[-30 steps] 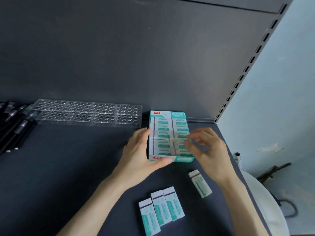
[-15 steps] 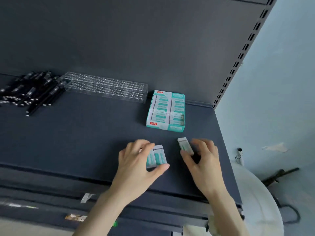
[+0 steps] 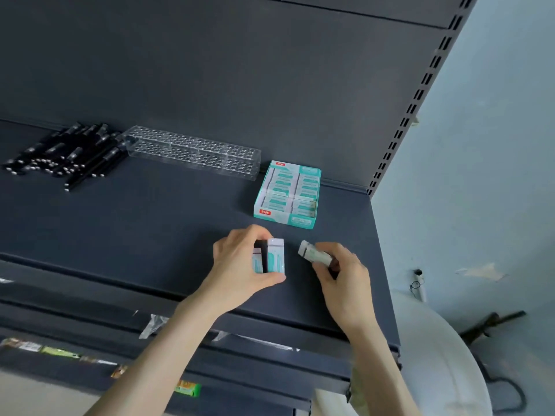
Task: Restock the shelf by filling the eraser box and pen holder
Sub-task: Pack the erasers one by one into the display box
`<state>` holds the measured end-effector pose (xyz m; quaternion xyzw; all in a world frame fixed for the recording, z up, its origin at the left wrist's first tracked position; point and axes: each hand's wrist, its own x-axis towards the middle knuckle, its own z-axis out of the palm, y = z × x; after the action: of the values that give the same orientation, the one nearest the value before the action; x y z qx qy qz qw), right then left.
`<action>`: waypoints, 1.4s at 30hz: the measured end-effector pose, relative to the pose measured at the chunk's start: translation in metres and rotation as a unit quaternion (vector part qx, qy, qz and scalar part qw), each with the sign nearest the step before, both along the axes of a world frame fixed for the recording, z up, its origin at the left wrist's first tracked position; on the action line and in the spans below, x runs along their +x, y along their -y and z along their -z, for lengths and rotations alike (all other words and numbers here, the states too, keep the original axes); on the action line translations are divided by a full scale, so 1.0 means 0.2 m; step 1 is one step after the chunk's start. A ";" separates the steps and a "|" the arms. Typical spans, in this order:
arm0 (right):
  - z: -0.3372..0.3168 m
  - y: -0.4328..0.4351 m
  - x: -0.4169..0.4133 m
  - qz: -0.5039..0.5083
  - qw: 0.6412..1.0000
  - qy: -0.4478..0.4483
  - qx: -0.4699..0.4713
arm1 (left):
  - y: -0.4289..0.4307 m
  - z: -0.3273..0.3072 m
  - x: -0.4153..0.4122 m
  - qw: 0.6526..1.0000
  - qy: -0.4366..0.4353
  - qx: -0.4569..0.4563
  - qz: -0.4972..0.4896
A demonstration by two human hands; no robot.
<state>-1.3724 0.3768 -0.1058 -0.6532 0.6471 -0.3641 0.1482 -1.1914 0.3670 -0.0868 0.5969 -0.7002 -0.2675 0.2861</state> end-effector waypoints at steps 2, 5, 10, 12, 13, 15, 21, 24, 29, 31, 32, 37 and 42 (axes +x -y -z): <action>0.00 0.00 0.00 -0.002 0.999 0.042 0.001 | -0.01 0.01 -0.01 0.999 -0.044 0.000 0.004; -0.01 0.01 0.00 0.001 0.988 0.152 0.010 | 0.00 0.01 0.00 0.994 -0.110 -0.009 0.004; -0.09 0.07 0.06 -0.044 0.946 0.321 0.011 | 0.12 -0.08 0.03 0.952 -0.306 0.013 -0.019; -0.12 0.13 0.10 -0.057 0.933 0.356 0.000 | 0.17 -0.11 0.04 0.924 -0.380 0.044 -0.018; -0.13 0.16 0.12 -0.062 0.929 0.366 -0.007 | 0.20 -0.12 0.04 0.909 -0.412 0.058 -0.018; -0.14 0.24 0.15 -0.071 0.923 0.377 -0.016 | 0.27 -0.13 0.06 0.884 -0.459 0.090 -0.022; -0.15 0.43 0.23 -0.072 0.925 0.373 -0.008 | 0.52 -0.11 0.11 0.876 -0.460 0.145 0.019; -0.13 0.49 0.23 -0.061 0.929 0.365 -0.010 | 0.63 -0.10 0.14 0.889 -0.440 0.127 0.022; -0.15 0.58 0.23 -0.068 0.941 0.332 0.012 | 0.73 -0.10 0.17 0.903 -0.410 0.126 0.027; -0.16 0.62 0.23 -0.076 0.952 0.296 0.026 | 0.75 -0.09 0.16 0.908 -0.400 0.122 0.019; -0.17 0.65 0.22 -0.074 0.958 0.277 0.027 | 0.75 -0.08 0.16 0.912 -0.392 0.122 0.017; -0.16 0.69 0.16 -0.068 0.964 0.253 0.043 | 0.76 -0.05 0.14 0.884 -0.441 0.150 -0.042; -0.11 0.69 0.15 -0.087 0.977 0.191 0.046 | 0.78 -0.06 0.14 0.845 -0.515 0.127 -0.072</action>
<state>-1.3424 0.2388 -0.0828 -0.6176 0.5639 -0.4379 0.3299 -1.1642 0.2120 -0.0752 0.4534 -0.3671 -0.6013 0.5460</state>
